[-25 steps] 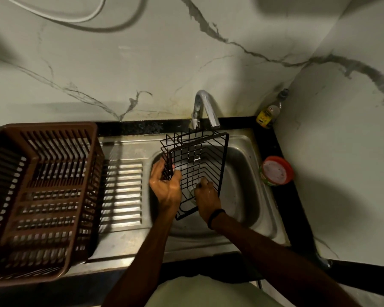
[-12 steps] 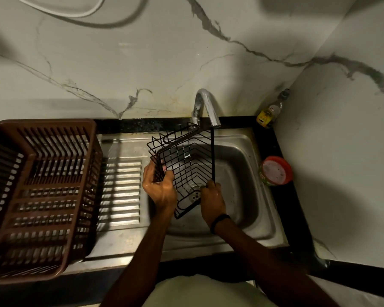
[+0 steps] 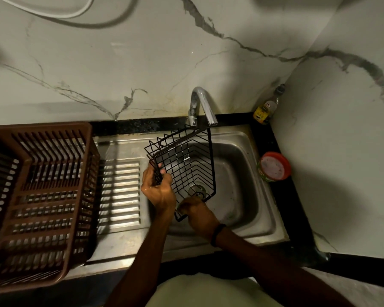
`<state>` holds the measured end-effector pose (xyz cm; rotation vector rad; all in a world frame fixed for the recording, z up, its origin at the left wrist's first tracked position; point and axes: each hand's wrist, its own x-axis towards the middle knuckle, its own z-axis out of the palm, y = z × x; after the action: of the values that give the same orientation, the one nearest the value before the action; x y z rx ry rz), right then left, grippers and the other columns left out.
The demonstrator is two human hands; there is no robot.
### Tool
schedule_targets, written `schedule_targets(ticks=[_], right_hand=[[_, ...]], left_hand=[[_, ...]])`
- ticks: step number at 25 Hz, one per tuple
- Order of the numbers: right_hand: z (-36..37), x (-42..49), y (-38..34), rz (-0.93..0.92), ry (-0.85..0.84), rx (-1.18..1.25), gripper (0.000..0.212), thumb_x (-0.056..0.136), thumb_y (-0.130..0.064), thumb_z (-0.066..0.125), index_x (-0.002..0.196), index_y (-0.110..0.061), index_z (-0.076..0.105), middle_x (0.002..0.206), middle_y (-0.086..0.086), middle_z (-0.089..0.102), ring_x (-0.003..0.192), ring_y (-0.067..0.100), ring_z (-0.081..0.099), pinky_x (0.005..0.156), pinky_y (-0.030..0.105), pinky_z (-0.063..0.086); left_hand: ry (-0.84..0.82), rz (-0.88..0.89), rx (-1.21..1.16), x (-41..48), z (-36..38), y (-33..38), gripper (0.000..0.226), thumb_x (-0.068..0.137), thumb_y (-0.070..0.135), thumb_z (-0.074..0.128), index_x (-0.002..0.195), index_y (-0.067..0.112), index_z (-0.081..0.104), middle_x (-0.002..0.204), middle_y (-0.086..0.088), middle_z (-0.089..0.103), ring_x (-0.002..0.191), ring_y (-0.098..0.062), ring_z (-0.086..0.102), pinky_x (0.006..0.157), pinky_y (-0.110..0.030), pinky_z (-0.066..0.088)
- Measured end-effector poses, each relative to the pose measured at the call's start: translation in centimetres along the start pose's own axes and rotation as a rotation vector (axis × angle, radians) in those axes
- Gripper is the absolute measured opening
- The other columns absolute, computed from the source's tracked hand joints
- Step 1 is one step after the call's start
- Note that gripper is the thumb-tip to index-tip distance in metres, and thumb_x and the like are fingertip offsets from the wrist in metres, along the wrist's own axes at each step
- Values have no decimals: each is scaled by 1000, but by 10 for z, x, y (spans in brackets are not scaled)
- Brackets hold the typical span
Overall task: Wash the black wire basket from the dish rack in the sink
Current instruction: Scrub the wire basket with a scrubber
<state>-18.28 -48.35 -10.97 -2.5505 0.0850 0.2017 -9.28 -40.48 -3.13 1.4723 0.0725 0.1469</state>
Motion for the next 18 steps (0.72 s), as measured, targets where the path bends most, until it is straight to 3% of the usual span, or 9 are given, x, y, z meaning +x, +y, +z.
schedule_targets(ticks=[2, 4, 8, 11, 13, 15, 17, 18], right_hand=[[-7, 10, -3, 91, 42, 28, 35, 78, 14, 56, 108, 2, 70, 112, 19, 66, 107, 35, 60, 96, 43, 49], [-10, 9, -10, 12, 18, 54, 31, 78, 13, 56, 102, 2, 72, 107, 19, 68, 102, 35, 63, 93, 45, 53], [-26, -16, 7, -247, 5, -30, 37, 75, 7, 49, 98, -5, 75, 108, 16, 69, 102, 34, 66, 95, 43, 51], [-45, -8, 44, -108, 141, -127, 35, 70, 14, 65, 98, -5, 74, 106, 15, 69, 101, 35, 66, 88, 48, 57], [-41, -1, 42, 33, 197, -66, 38, 67, 14, 72, 100, -5, 73, 107, 15, 68, 101, 35, 65, 88, 44, 57], [-23, -3, 17, 53, 153, -1, 30, 85, 2, 55, 109, -6, 72, 116, 15, 65, 110, 31, 60, 98, 39, 51], [-4, -15, 8, -114, 134, -49, 37, 87, -11, 41, 106, -7, 72, 112, 11, 66, 108, 28, 60, 98, 33, 48], [-6, -16, 16, -114, 221, -76, 35, 87, -12, 42, 104, -8, 72, 111, 9, 67, 107, 27, 61, 97, 31, 48]], left_hand=[[-31, 17, -5, 1, 2, -1, 31, 84, 11, 61, 111, 22, 70, 105, -18, 68, 88, -15, 68, 69, -27, 57], [-34, 44, -5, 7, 0, -5, 38, 80, 17, 63, 117, 12, 70, 109, -23, 67, 93, -32, 67, 72, -40, 59], [81, -63, -61, 5, -5, -4, 35, 82, 14, 64, 113, 28, 72, 111, -23, 68, 97, -40, 66, 73, -51, 57], [29, 23, -40, 0, -6, 3, 39, 81, 14, 62, 106, 42, 72, 101, -11, 67, 86, -28, 65, 65, -34, 58], [1, 55, -8, 3, -4, 10, 42, 80, 18, 60, 102, 51, 71, 101, -1, 66, 90, -20, 65, 69, -26, 57], [22, 39, -30, 5, 0, 13, 41, 79, 16, 61, 106, 46, 71, 102, -1, 65, 92, -11, 65, 70, -22, 56], [35, 25, -34, 4, -1, 13, 37, 79, 10, 61, 111, 26, 69, 103, -5, 64, 89, -3, 65, 69, -17, 54], [42, 12, -45, 3, -2, 13, 34, 79, 11, 62, 112, 19, 67, 104, -8, 64, 87, -2, 65, 68, -17, 54]])
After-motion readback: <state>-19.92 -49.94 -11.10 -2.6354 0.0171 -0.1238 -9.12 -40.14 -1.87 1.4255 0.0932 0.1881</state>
